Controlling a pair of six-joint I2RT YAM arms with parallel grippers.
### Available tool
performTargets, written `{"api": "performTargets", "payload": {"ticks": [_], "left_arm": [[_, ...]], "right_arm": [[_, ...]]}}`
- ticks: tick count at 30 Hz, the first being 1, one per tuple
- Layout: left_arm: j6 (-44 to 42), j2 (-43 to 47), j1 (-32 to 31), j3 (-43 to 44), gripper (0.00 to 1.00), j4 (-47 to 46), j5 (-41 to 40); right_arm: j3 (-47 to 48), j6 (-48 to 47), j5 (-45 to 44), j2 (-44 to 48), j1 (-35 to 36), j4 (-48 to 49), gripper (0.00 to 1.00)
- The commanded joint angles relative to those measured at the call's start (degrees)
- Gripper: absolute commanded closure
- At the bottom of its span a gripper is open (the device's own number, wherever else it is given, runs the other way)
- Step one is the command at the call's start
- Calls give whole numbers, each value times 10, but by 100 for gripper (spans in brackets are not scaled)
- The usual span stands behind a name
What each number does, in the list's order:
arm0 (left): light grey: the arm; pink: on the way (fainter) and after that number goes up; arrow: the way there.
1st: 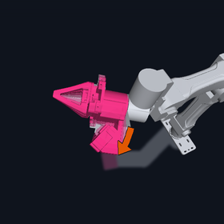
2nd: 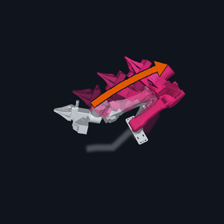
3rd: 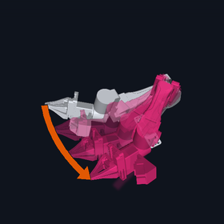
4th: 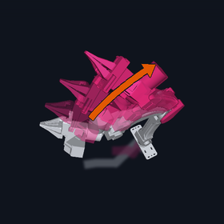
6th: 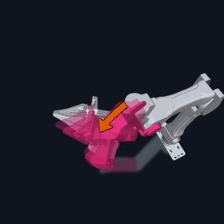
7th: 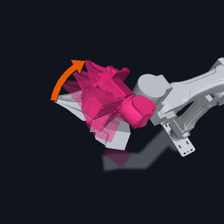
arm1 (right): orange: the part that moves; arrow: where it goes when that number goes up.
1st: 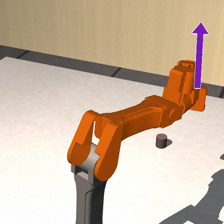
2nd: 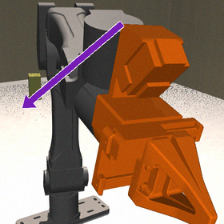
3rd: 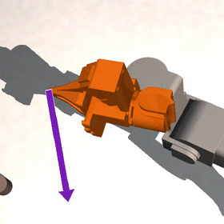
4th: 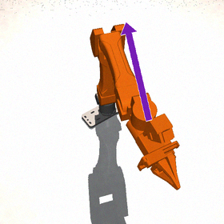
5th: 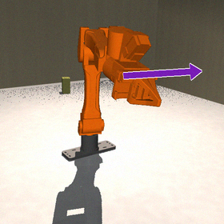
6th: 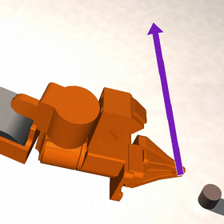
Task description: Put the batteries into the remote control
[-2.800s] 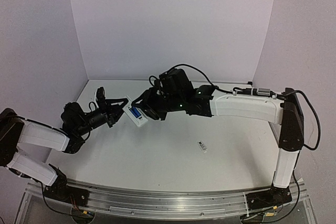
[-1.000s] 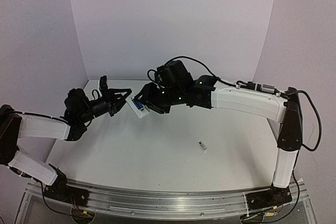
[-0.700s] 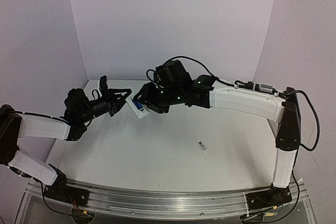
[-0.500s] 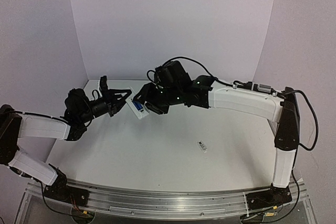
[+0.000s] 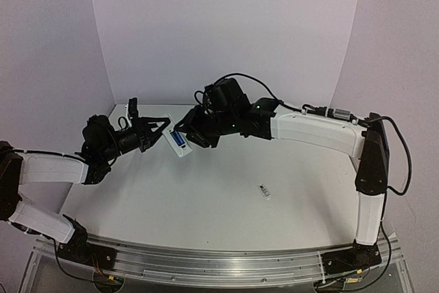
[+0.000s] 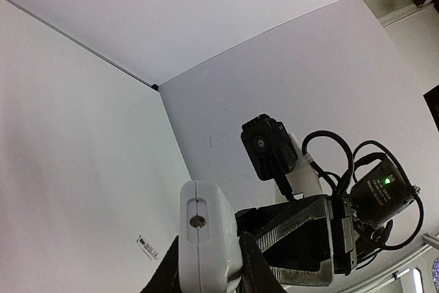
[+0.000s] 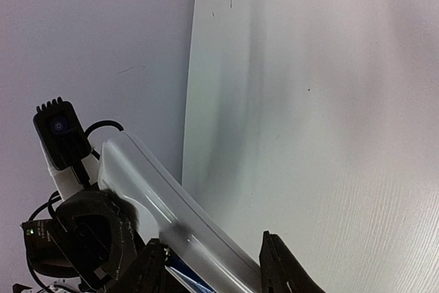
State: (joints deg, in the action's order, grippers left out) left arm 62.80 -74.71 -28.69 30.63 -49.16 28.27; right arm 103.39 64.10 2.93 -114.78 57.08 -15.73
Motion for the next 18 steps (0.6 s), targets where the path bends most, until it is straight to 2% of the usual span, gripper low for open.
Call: {"api": "performTargets", "payload": {"ticks": [1,11,18], "left_arm": [[-7,43,-6,28,100,-65,-7],[-25,40,-6,70,100,-22,-11],[-1,34,-5,87,100,-20,-30]], "right_arm": [[-1,31,37,-24,1,-11,58],[7,3,59,-36,4,-46,62],[8,-29,52,-40,9,-88,67]]}}
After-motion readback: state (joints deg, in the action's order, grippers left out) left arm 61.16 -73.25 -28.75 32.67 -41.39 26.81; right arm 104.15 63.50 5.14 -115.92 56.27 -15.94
